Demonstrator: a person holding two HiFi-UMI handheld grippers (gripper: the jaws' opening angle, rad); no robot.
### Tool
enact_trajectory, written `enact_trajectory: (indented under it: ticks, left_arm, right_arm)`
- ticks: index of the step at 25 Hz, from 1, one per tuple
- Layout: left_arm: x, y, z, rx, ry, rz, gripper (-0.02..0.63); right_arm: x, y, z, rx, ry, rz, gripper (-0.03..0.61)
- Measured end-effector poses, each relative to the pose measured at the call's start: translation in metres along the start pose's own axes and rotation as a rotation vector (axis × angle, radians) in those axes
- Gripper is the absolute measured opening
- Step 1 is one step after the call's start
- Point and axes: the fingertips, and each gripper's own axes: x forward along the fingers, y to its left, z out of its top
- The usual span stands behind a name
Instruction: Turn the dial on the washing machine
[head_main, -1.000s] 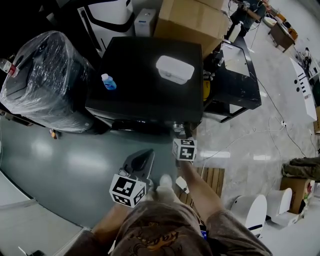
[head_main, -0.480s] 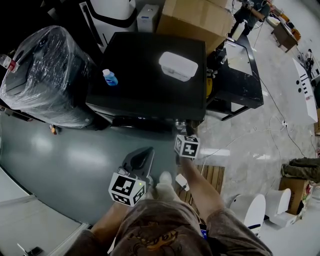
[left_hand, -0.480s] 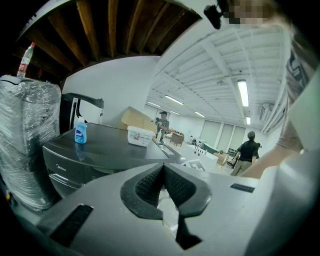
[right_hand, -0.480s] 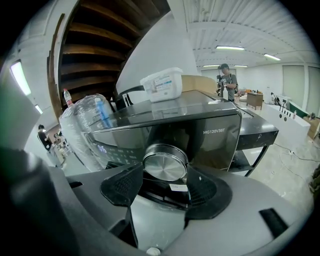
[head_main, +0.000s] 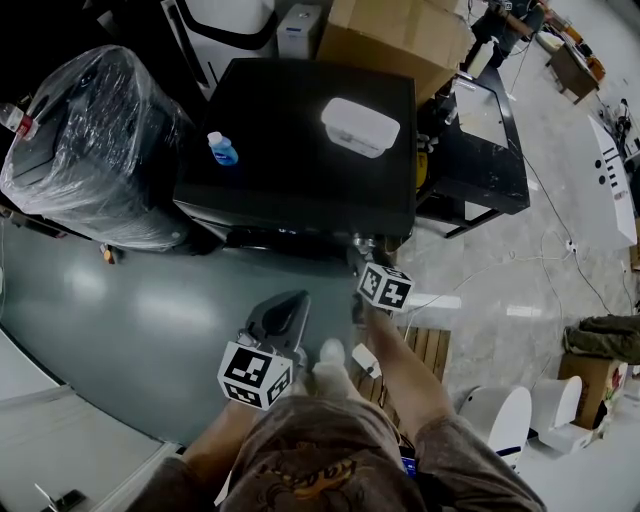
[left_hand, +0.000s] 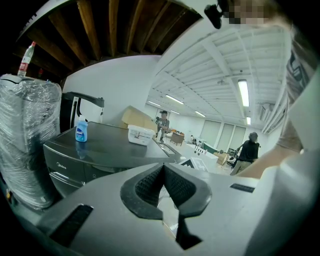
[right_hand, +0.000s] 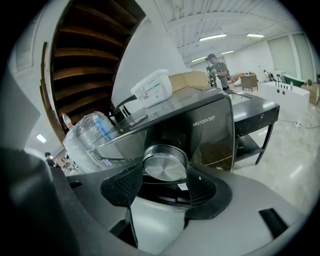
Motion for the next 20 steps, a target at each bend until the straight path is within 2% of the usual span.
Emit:
enact_trajectory:
  ticks: [6,20]
  left_arm:
    - [0.0009,-0.0005,0.0021,0.003,-0.001,-0.005,-0.003]
    - [-0.0001,-0.0023,-0.0049,0.005,0.014,-0.009,-0.003]
  right_arm:
    - [-0.0008,0.0009,0.0050,0.137,-0.024,0.067,0.253]
    - [0.0002,-0.0007,0.0058,0.379,-0.050,0.168,0.253]
